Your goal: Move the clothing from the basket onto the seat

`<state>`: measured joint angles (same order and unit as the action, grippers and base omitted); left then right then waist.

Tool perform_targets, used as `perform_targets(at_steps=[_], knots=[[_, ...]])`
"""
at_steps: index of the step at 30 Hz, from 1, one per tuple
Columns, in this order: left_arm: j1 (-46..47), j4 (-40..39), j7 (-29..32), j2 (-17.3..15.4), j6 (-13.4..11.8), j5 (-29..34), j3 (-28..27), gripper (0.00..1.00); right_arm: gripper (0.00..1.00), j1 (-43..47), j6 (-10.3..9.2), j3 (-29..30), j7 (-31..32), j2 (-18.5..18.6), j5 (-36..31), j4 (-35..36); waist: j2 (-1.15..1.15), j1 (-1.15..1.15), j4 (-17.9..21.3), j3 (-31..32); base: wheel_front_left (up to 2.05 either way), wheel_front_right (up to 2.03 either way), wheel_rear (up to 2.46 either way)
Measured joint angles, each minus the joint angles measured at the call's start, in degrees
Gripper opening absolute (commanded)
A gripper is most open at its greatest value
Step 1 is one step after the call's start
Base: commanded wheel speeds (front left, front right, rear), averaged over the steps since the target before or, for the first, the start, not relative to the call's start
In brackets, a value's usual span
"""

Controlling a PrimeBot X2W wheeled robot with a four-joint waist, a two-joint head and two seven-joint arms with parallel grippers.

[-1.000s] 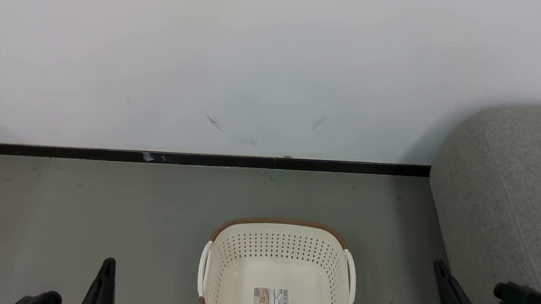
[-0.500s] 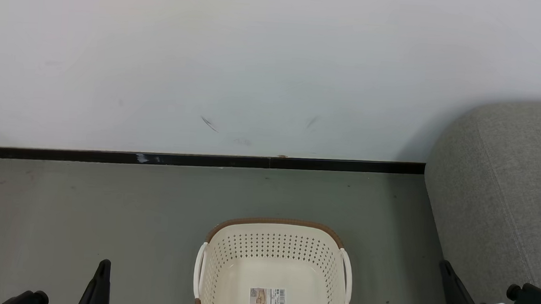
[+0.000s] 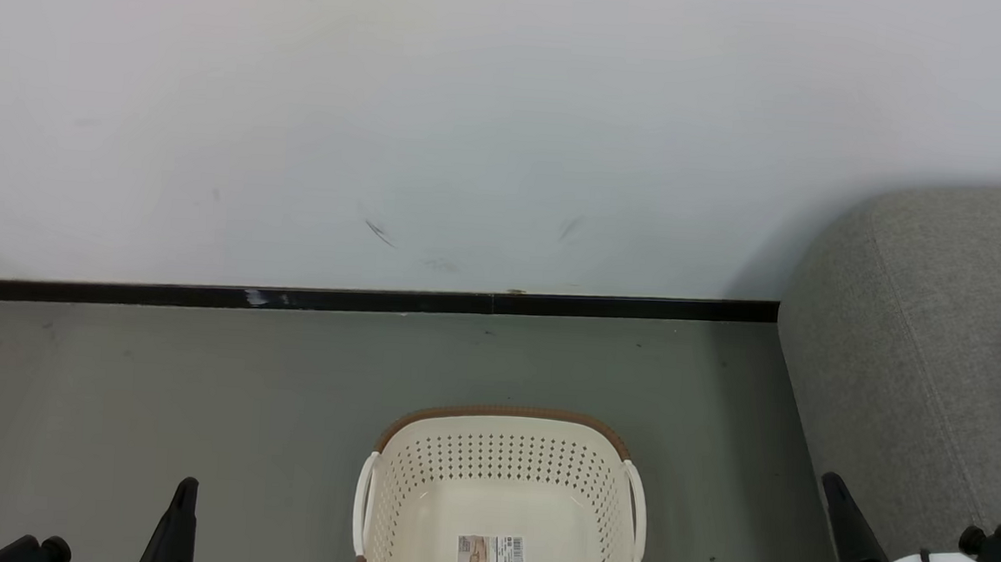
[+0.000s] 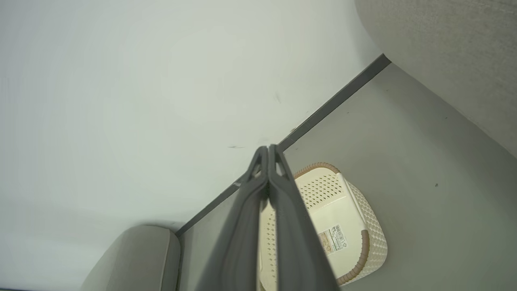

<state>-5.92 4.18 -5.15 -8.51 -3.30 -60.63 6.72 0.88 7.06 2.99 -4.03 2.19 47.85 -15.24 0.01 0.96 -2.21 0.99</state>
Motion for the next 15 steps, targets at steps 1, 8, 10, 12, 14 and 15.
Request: perform_targets(at_steps=[1, 8, 10, 12, 14, 15], knots=[[0.2, 0.2, 0.1, 0.1, 0.0, -0.7, -0.1, 0.0, 0.0, 0.0, 0.0, 0.1, 0.2, 0.0, 0.8, 0.0, 0.0, -0.04, 0.0, 0.0, 0.0, 0.0, 0.0], [1.2, 1.5, 1.4, 0.9, 1.2, -5.2, -1.1, 0.0, 0.0, -0.3, 0.0, 0.6, 1.4, 0.0, 6.7, 0.0, 0.0, -0.38, 0.3, -0.2, 0.0, 0.0, 0.0], [1.4, 1.9, 1.6, 0.9, 1.5, -6.4, -1.5, 0.0, 0.0, -0.4, 0.0, 0.9, 1.9, 0.0, 8.3, 0.0, 0.0, -0.49, 0.4, -0.3, 0.0, 0.0, 0.0], [1.9, 2.3, 2.1, 1.0, 2.0, -7.9, -1.8, 0.0, 0.0, -0.7, 0.0, 1.1, 2.3, 0.0, 9.9, -0.1, 0.0, -0.58, 0.5, -0.4, 0.0, 0.0, 0.0], [2.4, 2.6, 2.4, 1.2, 2.2, -9.0, -2.1, 0.0, 0.0, -1.1, -0.01, 1.4, 2.8, 0.0, 11.7, -0.1, 0.0, -0.67, 0.6, -0.5, 0.0, 0.0, 0.0], [2.5, 2.7, 2.6, 1.3, 2.5, -9.7, -2.2, 0.0, 0.0, -1.3, 0.0, 1.4, 2.9, 0.0, 12.5, -0.1, 0.0, -0.71, 0.7, -0.6, 0.0, 0.0, 0.0]])
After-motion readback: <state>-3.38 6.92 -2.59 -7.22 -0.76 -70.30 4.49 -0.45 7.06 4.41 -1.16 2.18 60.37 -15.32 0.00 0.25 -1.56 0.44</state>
